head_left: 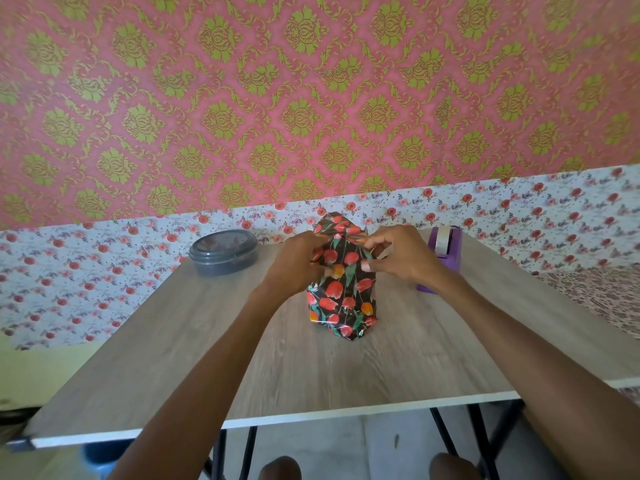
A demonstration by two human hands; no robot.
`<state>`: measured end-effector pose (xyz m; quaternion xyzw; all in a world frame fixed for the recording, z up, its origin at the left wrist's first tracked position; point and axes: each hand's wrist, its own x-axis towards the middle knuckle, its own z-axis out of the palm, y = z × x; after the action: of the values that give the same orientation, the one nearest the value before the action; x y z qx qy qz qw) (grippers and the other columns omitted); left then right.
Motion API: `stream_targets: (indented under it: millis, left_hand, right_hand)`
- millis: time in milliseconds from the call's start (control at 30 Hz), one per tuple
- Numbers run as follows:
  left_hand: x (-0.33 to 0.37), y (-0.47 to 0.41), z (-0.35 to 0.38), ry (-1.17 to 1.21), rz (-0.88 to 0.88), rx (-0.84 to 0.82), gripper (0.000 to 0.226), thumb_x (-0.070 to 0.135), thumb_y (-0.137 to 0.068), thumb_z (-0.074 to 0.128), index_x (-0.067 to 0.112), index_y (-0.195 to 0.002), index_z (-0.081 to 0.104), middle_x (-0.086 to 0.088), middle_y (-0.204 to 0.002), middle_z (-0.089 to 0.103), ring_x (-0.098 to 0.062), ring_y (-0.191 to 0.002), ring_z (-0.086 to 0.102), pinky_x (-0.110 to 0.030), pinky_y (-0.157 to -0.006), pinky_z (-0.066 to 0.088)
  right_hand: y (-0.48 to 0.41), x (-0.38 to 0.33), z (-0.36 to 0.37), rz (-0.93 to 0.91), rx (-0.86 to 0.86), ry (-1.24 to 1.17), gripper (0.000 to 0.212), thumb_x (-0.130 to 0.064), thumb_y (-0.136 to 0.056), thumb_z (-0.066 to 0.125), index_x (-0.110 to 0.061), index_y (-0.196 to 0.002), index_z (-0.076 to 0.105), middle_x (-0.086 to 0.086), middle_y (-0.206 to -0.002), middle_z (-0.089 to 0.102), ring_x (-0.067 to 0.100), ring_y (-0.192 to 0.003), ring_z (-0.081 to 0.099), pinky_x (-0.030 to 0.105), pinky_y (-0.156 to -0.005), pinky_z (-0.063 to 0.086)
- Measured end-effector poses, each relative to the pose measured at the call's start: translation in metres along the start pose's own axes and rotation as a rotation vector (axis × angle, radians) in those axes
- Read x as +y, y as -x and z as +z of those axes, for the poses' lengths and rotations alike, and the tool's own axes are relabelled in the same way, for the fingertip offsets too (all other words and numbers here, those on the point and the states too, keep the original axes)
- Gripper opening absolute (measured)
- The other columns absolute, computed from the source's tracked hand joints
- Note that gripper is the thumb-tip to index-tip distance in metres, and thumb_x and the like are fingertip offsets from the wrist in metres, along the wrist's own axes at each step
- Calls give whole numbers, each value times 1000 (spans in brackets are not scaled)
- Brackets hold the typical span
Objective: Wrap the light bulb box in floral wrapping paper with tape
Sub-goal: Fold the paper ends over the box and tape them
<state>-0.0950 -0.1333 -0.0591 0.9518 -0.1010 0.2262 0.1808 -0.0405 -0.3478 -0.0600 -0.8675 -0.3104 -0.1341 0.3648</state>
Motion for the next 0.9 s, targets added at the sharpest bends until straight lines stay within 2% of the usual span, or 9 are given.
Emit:
stream_targets:
  millis: [67,167,300,433,600,667,767,833,900]
  left_hand:
    - [-3,2,6,69,8,116,23,16,-76,83,8,-95,73,5,-83,55,-17,-76,52,-24,-60,33]
    - [-9,5,16,174,53,245,8,9,-76,81,12,-82,77,8,-76,56,-11,-70,50,-23,-63,38]
    - [-8,16,28,-52,162,378,20,0,-71,81,14,-84,78,4,-78,64,-12,-73,47,-17,-56,30]
    - [-19,26,42,-246,350,456,21,13,-75,83,15,-94,76,-1,-89,70,-21,-77,58,-30,-62,47]
    - [-31,42,55,-395,473,483,37,22,-78,81,12,-113,72,-4,-97,70,-22,-82,62,-33,-65,53]
    - [-34,47,59,-433,471,459,45,19,-76,83,11,-118,70,-7,-105,70,-26,-91,64,-37,-74,56]
    - [-43,52,68,-492,443,403,48,15,-82,76,11,-129,63,-10,-121,65,-29,-109,60,-40,-92,51]
    - [-48,55,73,-500,422,375,46,11,-85,71,12,-131,61,-10,-127,61,-30,-116,56,-41,-99,47]
    - [-47,57,73,-463,398,374,42,8,-86,69,12,-127,64,-9,-127,62,-29,-117,56,-41,-100,47]
  right_hand:
    - [2,2,4,-91,63,25,30,-13,-69,88,-8,-97,75,4,-98,71,20,-84,67,40,-84,55]
    - [4,6,7,-215,110,58,13,-5,-70,86,-8,-78,75,0,-79,67,16,-70,64,43,-71,56]
    - [9,8,11,-349,131,206,16,-1,-73,82,-14,-83,78,-8,-77,62,12,-64,61,37,-58,56]
    - [15,9,7,-428,87,294,25,-1,-73,81,-14,-94,79,-4,-81,68,10,-71,59,30,-62,53]
    - [15,18,8,-520,38,358,27,9,-72,78,-13,-87,79,-3,-74,65,14,-66,61,26,-57,52]
    - [18,23,13,-526,49,370,29,12,-73,76,-12,-90,79,-1,-75,63,16,-65,59,34,-55,54]
    - [25,31,19,-522,75,333,26,11,-78,73,-8,-95,78,3,-90,66,18,-76,63,37,-61,56]
    - [29,33,22,-496,88,274,23,9,-83,70,-4,-100,77,5,-99,65,19,-82,63,36,-67,56]
    - [29,33,25,-450,107,202,20,5,-87,66,-4,-102,76,4,-101,65,15,-83,62,26,-69,53]
